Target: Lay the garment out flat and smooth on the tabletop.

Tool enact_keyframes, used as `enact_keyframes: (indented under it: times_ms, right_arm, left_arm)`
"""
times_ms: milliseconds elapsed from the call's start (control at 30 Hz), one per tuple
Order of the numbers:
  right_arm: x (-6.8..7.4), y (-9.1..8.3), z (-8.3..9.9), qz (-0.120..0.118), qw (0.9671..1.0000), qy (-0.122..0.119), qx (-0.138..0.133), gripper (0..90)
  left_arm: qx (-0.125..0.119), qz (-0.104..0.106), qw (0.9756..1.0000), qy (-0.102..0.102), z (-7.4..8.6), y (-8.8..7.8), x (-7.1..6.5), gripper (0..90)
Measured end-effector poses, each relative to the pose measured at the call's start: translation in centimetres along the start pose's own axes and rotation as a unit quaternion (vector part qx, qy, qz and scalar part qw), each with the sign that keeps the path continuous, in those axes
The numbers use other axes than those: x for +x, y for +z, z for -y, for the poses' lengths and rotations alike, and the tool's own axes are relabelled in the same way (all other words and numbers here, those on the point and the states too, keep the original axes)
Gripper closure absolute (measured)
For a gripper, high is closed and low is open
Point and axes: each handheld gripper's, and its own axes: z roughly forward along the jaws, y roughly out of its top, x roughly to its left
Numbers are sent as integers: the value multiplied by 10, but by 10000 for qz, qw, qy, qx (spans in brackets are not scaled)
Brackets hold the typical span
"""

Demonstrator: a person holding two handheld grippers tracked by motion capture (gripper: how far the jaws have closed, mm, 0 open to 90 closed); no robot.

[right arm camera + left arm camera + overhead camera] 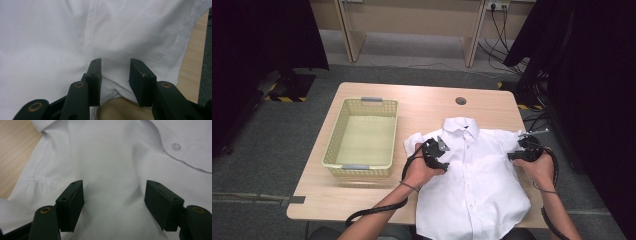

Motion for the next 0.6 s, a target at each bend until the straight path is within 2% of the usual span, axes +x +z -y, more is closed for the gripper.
enact_keyframes:
  times_ms: [400,500,600]
  right_arm:
    - [1,-6,15,5,10000,-36,-54,628]
    - [2,-7,16,19,10000,-35,-59,622]
    - [2,-9,15,66,9999,-66,-86,600]
  left_arm:
    - [126,-154,9998,-59,-1,1,13,320]
    - [121,-197,9997,-85,-1,1,15,320]
    - [12,-273,9995,-144,-2,-2,17,320]
